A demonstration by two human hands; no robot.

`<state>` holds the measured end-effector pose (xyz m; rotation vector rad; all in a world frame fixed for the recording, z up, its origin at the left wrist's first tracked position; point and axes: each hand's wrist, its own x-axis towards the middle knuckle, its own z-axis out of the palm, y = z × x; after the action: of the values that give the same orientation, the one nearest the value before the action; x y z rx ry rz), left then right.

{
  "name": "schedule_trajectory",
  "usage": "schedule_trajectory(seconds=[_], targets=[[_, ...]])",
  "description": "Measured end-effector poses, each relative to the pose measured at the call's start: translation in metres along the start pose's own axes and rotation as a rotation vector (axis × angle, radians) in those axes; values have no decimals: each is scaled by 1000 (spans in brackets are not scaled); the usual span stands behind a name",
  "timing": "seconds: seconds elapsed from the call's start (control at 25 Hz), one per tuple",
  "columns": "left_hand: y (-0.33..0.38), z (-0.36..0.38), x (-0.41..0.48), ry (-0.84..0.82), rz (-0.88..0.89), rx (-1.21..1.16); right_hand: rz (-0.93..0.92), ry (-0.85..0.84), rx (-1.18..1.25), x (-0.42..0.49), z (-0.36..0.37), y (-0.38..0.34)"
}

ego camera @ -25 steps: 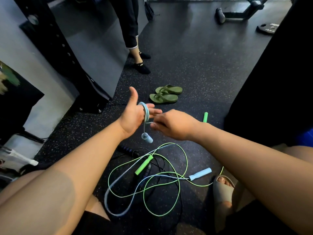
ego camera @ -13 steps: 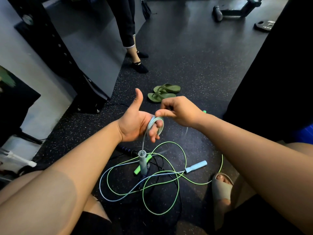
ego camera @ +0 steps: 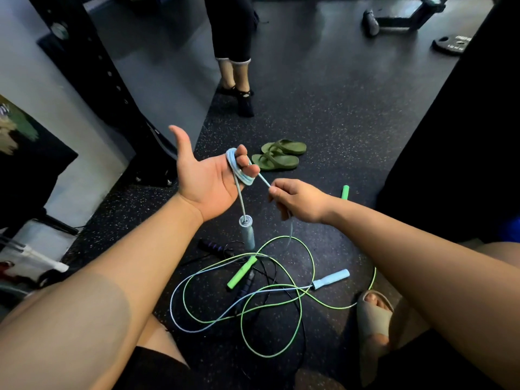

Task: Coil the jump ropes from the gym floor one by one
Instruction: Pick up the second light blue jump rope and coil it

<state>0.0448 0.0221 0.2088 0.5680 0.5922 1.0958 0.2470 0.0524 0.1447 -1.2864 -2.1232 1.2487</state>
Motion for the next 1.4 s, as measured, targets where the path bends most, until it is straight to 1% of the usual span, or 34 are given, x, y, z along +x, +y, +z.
schedule_trajectory(seconds=[0.08, 0.24, 0.28, 0.32, 0.4, 0.48, 0.56, 0.64, 0.72, 0.76, 0.84, 0.92, 1.0, 1.08, 1.16, 1.28, 1.4], targets=[[-3, 0, 1, 6, 37, -25, 12, -53, -38, -1, 6, -3], [-5, -4, 6, 37, 146, -88, 28, -202, -212, -8, 18, -13], [-6, -6, 9, 65, 158, -51, 24, -242, -257, -10, 19, -16], [-8, -8, 11, 97, 158, 35, 8, -260, -305, -12, 19, -21], [-14, -14, 13, 161, 123, 321, -54, -207, -401, -15, 17, -33], [-20, -19, 15, 174, 44, 577, -152, -68, -488, -18, 11, -44], [-23, -19, 17, 102, -64, 752, -229, 34, -513, -19, 3, -50], [-24, -15, 15, -36, -145, 917, -268, 80, -501, -19, -5, -50], [-26, -9, 8, -162, -248, 993, -275, 111, -503, -19, -13, -48], [-27, -6, 6, -189, -300, 1008, -273, 124, -502, -20, -16, -47], [-28, -2, 2, -221, -387, 1010, -290, 147, -522, -20, -23, -46], [-28, -1, 2, -263, -475, 939, -346, 156, -512, -20, -26, -42], [-24, 1, 1, -308, -502, 800, -367, 149, -370, -17, -28, -36], [-20, 4, -1, -322, -465, 673, -312, 137, -144, -13, -26, -30], [-15, 6, -4, -293, -413, 599, -244, 119, 28, -10, -21, -24], [-9, 8, -9, -215, -337, 497, -158, 109, 113, -6, -11, -13], [-4, 8, -9, -124, -226, 342, -96, 95, 169, -5, 0, -3]])
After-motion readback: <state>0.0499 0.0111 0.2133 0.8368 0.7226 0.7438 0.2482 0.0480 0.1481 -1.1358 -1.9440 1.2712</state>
